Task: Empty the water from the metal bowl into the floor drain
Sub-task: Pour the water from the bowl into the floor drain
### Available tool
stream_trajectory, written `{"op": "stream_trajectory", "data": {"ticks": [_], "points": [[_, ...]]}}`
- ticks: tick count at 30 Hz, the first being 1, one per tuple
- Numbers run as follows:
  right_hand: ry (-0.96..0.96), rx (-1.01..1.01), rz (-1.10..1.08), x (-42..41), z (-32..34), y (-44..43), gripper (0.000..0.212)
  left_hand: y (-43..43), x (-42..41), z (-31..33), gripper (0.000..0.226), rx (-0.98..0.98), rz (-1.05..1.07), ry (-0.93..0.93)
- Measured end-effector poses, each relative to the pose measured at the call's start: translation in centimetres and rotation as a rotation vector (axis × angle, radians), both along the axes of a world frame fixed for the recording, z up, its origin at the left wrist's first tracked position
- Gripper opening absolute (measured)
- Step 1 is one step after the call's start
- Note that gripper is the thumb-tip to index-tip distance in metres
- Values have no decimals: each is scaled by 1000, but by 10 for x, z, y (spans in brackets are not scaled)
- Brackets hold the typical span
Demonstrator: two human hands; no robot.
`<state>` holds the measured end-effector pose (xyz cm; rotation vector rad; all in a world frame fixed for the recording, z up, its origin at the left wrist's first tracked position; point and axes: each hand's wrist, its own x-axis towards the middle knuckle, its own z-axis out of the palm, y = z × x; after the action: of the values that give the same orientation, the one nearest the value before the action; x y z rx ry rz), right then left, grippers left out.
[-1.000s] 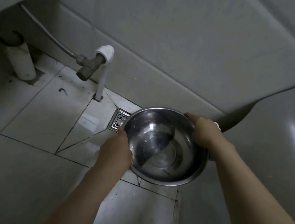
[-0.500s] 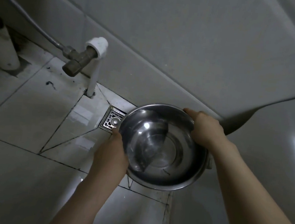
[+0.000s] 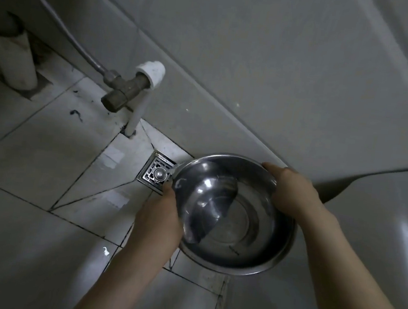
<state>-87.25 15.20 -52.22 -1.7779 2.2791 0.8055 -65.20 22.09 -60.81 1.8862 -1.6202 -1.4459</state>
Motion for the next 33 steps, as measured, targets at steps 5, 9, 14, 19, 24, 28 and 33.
{"op": "stream_trajectory", "data": {"ticks": [5, 9, 14, 19, 24, 28, 33], "points": [[5, 10, -31, 0, 6, -1, 69, -3, 0, 1, 65, 15, -36, -14], [23, 21, -49, 2, 11, -1, 70, -4, 2, 2, 56, 19, -29, 15], [31, 22, -78, 4, 16, 1, 70, -5, 3, 7, 69, 46, -35, 53], [35, 24, -90, 6, 20, 2, 68, -7, 6, 11, 54, 48, -56, 57], [39, 16, -92, 8, 24, 2, 66, -8, 6, 12, 60, 69, -87, 59], [36, 21, -90, 8, 26, 3, 65, -8, 8, 15, 60, 79, -84, 93], [47, 16, -90, 10, 28, 6, 64, -7, 11, 16, 63, 58, -88, 91]]}}
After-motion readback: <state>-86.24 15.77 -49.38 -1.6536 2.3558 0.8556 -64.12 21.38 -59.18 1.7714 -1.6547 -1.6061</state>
